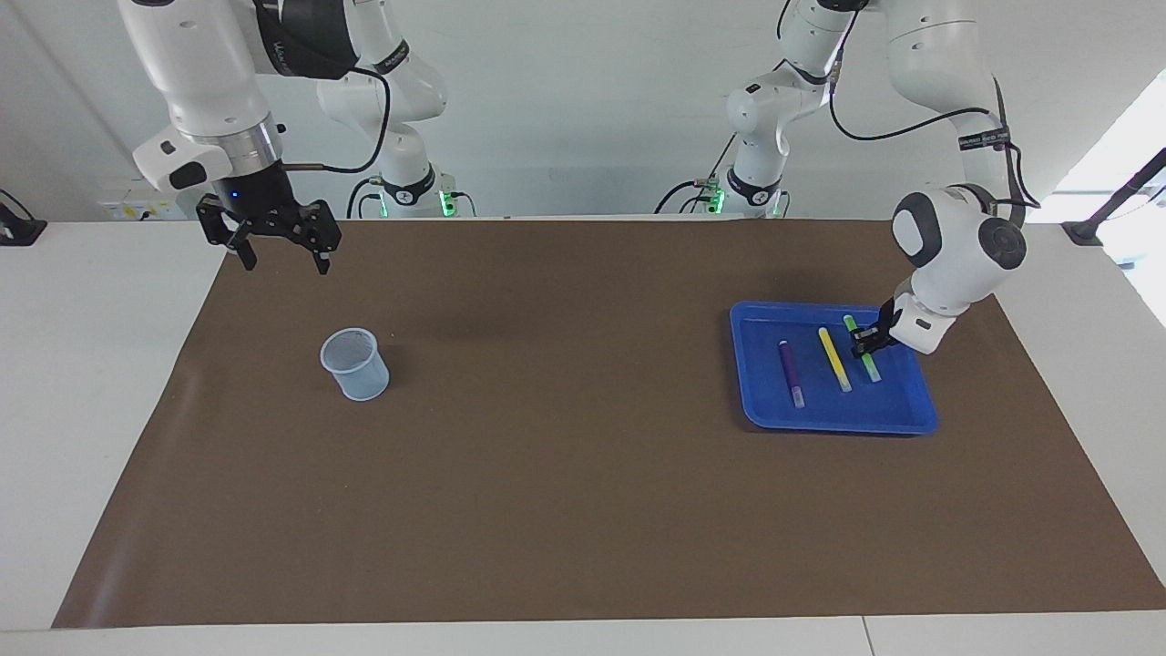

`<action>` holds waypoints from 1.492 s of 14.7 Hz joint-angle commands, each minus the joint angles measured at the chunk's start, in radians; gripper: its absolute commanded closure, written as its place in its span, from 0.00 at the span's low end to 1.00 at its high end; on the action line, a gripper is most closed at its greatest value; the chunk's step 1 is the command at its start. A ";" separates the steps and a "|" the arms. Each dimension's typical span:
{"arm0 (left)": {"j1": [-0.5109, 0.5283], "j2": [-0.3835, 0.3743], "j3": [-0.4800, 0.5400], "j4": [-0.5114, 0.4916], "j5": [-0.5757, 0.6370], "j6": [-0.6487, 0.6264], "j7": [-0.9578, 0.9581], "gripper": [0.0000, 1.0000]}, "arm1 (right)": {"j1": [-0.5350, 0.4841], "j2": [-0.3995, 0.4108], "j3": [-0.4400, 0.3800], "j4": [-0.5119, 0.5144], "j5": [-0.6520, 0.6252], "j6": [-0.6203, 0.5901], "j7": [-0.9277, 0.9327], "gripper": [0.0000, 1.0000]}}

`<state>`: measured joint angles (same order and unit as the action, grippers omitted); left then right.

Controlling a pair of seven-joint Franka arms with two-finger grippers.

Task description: Right arm passes pens to left for tray arrangement

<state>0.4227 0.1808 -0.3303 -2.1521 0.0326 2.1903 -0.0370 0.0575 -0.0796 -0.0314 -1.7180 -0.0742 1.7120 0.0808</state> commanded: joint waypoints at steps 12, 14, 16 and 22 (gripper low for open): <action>0.007 0.023 -0.006 0.001 0.062 0.043 0.019 0.00 | -0.005 0.057 0.038 0.175 0.027 -0.261 0.059 0.00; 0.007 0.023 -0.006 0.001 0.062 0.043 0.017 0.00 | -0.007 0.052 0.038 0.169 0.050 -0.276 0.060 0.00; 0.008 0.023 -0.006 0.001 0.062 0.045 0.017 0.00 | -0.001 0.055 0.038 0.164 0.050 -0.265 0.059 0.00; -0.004 0.017 -0.009 0.108 0.059 -0.093 0.011 0.00 | -0.013 0.047 0.036 0.141 0.051 -0.269 0.053 0.00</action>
<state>0.4229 0.1952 -0.3339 -2.1255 0.0758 2.1929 -0.0256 0.0578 -0.0286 -0.0006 -1.5728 -0.0436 1.4538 0.1287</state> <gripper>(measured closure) 0.000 0.000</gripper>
